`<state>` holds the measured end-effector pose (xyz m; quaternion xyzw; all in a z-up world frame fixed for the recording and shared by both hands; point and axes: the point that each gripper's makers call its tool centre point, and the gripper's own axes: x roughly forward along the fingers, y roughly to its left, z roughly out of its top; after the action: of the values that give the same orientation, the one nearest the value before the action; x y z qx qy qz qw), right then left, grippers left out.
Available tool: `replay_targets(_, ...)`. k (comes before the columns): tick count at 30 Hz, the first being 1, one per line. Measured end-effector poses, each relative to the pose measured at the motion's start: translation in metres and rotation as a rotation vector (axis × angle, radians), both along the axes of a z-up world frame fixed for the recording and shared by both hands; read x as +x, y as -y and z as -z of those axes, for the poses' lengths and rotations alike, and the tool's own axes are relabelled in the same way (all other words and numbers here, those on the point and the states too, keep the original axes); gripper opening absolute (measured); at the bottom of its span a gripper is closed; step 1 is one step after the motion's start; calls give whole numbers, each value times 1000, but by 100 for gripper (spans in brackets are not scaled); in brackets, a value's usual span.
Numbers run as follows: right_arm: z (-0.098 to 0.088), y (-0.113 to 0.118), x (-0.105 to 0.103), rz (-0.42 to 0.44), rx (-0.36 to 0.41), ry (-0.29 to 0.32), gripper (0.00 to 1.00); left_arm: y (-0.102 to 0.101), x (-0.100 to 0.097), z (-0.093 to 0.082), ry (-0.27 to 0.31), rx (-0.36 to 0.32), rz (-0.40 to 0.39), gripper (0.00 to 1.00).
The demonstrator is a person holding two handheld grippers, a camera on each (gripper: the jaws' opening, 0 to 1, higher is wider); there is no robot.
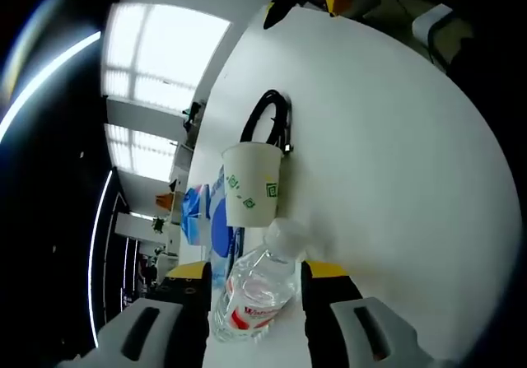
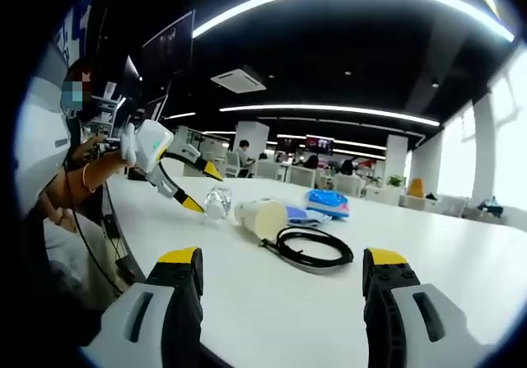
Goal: Arrange the tabletop items into an orderly group along one side of the table until the central work area is clear of visible clutter.
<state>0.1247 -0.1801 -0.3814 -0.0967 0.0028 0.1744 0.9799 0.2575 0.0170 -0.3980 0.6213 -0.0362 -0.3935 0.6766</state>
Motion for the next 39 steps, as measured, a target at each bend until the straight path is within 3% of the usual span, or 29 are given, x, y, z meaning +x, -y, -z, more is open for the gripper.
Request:
replay_targets(19,3,5,3,16,17,2,76,18,1,16,15,71,60,44)
replay_targets(28,1,9,3,22,19,5,76,19,5,15,36,79,57,44)
replay_targets(39,6,-9,4,-51,16,-18,77,22,5,16,54,94,77,41)
